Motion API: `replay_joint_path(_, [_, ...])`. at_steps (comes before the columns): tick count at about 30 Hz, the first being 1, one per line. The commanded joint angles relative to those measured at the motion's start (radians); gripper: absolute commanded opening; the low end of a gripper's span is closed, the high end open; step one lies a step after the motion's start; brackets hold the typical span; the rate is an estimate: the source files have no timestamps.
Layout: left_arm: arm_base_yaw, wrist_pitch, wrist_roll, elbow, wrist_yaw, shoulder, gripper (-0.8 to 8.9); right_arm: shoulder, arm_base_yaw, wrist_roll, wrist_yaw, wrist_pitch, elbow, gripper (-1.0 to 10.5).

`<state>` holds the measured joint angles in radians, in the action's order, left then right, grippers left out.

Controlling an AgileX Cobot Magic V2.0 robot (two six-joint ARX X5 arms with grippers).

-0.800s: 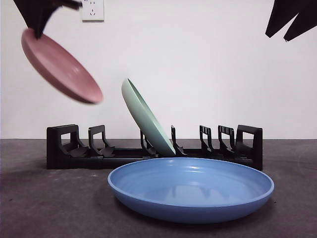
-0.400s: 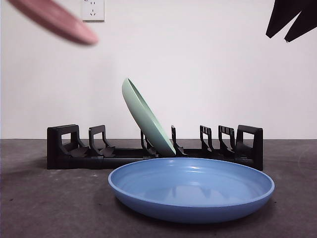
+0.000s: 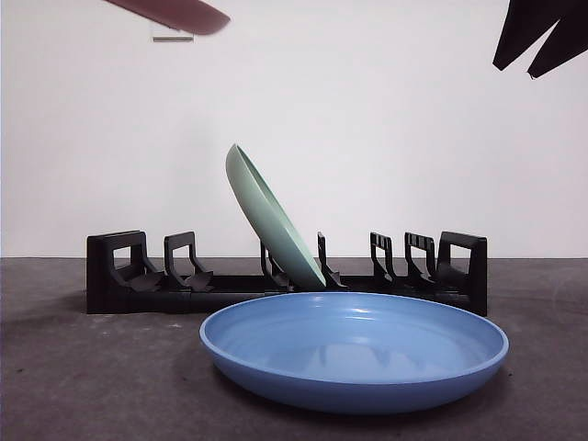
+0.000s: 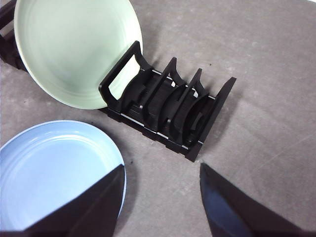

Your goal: Place the plate

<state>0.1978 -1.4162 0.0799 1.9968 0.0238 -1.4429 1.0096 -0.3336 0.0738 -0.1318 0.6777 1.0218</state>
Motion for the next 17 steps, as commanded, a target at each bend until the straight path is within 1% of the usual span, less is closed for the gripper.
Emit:
replay_joint_path(1, [0.018,-0.043,0.011,-0.105,0.007,0.056,0.1,0.008,-0.006,-0.01,-0.003,-0.003,0.013,2.4])
replay_joint_path(4, [0.039,-0.016,0.01,-0.258,0.007,0.127,0.1,0.008,-0.006,-0.01,-0.003,-0.004,0.013,2.4])
replay_joint_path(7, [0.06,0.084,0.015,-0.427,0.038,0.219,0.1,0.008,-0.006,-0.01,-0.003,-0.004,0.013,2.4])
replay_joint_path(11, [0.083,0.23,0.058,-0.631,0.164,0.333,0.1,0.008,-0.006,-0.01,-0.003,-0.004,0.013,2.4])
replay_joint_path(17, [0.112,0.429,0.142,-0.919,0.307,0.459,0.1,0.008,-0.006,-0.011,-0.003,-0.003,0.013,2.4])
